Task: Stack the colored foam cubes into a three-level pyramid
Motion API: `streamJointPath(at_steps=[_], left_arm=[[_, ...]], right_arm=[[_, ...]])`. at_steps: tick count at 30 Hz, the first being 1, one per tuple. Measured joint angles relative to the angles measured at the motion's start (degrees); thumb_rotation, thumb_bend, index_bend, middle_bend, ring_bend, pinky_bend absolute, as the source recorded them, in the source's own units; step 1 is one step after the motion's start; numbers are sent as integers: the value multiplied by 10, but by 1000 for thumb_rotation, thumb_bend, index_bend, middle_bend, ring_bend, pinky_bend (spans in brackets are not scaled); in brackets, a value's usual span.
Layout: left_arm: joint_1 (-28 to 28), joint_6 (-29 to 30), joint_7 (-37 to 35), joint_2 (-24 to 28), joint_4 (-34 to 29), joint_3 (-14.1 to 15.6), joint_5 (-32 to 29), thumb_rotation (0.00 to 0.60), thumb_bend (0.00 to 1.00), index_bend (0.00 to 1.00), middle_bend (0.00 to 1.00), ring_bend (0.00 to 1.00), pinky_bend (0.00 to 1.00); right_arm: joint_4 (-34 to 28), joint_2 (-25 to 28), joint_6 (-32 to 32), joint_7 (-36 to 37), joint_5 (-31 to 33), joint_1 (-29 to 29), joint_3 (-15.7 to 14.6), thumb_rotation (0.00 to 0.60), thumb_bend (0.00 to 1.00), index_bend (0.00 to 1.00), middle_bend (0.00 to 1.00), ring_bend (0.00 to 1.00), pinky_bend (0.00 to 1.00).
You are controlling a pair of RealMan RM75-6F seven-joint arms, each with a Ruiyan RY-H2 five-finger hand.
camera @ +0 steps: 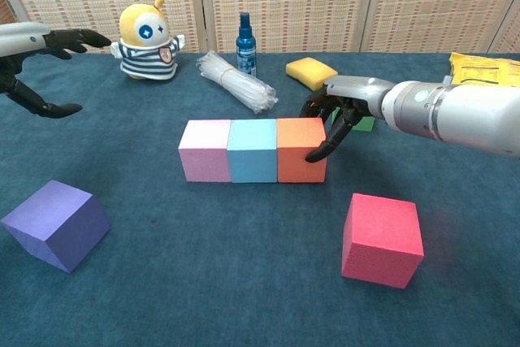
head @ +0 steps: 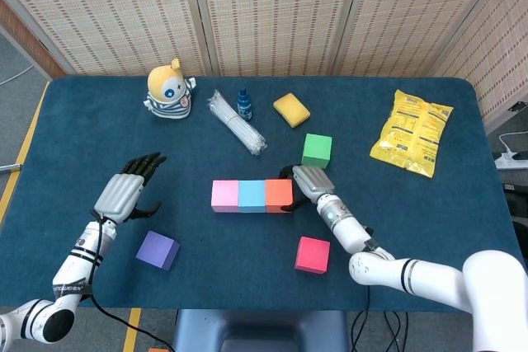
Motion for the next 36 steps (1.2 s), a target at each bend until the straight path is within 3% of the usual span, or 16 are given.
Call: streamJointPath(at_steps=[25,36], left_arm=[[1,-8,-9,-6,11,0,5,600,367,0,0,0,86],[-2,-15,-3,-5,11,1,4,600,366,0,0,0,84]], right_arm=[[2,-18,17,-25,12,6,-8,600,170,473,419,345,397],[-6,-11,12,-25,6,5,-11,600,170,135,343,258,326]])
